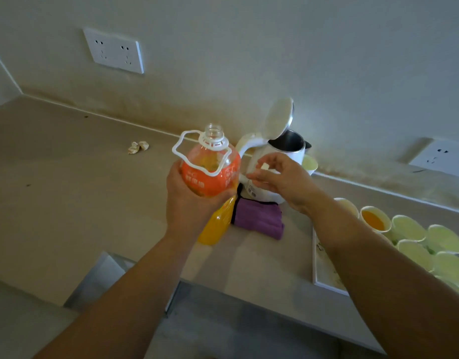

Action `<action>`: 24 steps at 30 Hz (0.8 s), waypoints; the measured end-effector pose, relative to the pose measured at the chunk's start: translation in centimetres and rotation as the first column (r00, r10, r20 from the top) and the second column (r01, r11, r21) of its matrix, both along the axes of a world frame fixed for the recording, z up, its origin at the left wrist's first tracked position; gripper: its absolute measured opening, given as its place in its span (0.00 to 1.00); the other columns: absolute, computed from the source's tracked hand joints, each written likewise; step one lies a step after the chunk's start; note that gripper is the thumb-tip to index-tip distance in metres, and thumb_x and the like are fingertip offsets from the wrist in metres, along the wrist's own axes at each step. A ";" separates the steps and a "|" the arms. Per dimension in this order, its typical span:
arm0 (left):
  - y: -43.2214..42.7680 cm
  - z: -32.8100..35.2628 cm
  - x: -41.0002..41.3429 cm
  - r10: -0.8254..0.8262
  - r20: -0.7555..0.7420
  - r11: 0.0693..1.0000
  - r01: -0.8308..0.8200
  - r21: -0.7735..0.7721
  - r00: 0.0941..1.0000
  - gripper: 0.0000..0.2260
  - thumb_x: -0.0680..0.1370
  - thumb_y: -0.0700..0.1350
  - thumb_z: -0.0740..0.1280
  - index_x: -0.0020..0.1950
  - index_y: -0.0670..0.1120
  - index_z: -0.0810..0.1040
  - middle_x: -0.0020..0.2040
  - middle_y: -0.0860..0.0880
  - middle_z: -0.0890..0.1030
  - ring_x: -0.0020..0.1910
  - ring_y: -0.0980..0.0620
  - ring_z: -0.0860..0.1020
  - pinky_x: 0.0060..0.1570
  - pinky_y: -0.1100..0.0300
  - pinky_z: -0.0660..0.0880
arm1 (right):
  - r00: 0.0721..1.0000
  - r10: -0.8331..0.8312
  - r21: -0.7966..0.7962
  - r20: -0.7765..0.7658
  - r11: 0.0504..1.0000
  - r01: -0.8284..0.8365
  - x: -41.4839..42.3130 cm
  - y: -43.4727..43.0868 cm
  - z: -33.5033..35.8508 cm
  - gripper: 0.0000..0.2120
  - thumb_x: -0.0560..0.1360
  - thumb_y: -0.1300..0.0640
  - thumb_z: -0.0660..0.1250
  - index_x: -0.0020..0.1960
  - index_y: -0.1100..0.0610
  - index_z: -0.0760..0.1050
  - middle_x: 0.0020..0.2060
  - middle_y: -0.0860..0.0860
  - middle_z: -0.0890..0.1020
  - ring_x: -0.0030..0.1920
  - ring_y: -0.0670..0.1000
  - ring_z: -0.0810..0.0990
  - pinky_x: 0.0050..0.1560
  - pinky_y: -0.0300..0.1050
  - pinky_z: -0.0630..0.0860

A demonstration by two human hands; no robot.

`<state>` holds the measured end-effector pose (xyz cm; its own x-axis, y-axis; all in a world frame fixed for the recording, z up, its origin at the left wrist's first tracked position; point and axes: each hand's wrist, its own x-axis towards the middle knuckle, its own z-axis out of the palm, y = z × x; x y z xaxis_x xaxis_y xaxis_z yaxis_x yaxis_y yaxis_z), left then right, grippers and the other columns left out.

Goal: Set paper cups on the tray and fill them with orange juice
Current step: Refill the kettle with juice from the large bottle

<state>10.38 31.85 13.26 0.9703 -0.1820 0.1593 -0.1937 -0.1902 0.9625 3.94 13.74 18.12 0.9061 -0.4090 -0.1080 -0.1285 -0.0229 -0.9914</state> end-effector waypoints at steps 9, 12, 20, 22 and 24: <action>0.2 -1.7 -0.4 -0.036 -0.039 0.999 0.037 0.035 0.999 0.49 0.56 0.59 0.79 0.72 0.56 0.59 0.67 0.54 0.70 0.65 0.54 0.72 0.62 0.48 0.74 | 0.906 -0.101 -0.253 -0.412 0.967 -0.007 -4.2 -0.6 -14.6 0.11 0.66 0.63 0.77 0.40 0.53 0.76 0.41 0.55 0.80 0.45 0.56 0.80 0.51 0.52 0.78; 0.3 -1.8 -0.4 -0.047 -0.025 0.998 0.048 0.041 0.999 0.49 0.56 0.60 0.79 0.72 0.56 0.58 0.67 0.55 0.70 0.65 0.54 0.72 0.62 0.48 0.74 | 0.894 -0.137 -0.341 -0.426 0.940 -0.019 -4.4 0.1 -16.5 0.13 0.66 0.63 0.76 0.43 0.52 0.74 0.43 0.52 0.79 0.47 0.53 0.78 0.50 0.47 0.75; 0.8 -1.7 -0.3 -0.108 -0.028 0.994 0.108 0.014 0.994 0.49 0.56 0.62 0.78 0.72 0.57 0.58 0.68 0.56 0.69 0.66 0.56 0.71 0.63 0.49 0.74 | 0.882 -0.182 -0.642 -0.435 0.750 -0.162 -5.5 1.5 -17.0 0.24 0.69 0.53 0.74 0.64 0.49 0.74 0.57 0.52 0.75 0.58 0.54 0.73 0.52 0.43 0.70; 1.4 -1.4 -0.4 -0.150 -0.057 0.989 0.149 -0.021 0.987 0.47 0.59 0.61 0.78 0.72 0.59 0.57 0.70 0.56 0.68 0.68 0.56 0.70 0.64 0.47 0.73 | 0.927 -0.160 -0.738 -0.340 0.657 -0.157 -6.0 1.7 -16.0 0.23 0.71 0.52 0.73 0.64 0.51 0.73 0.59 0.50 0.76 0.60 0.54 0.72 0.55 0.44 0.70; 2.2 -0.4 -0.4 -0.126 -0.064 0.991 0.123 -0.047 0.990 0.46 0.64 0.57 0.75 0.76 0.59 0.52 0.75 0.54 0.61 0.72 0.54 0.64 0.68 0.46 0.68 | 0.977 -0.085 -0.795 -0.196 0.597 -0.107 -6.2 2.3 -14.2 0.22 0.72 0.52 0.71 0.64 0.54 0.74 0.58 0.50 0.76 0.57 0.52 0.75 0.54 0.42 0.71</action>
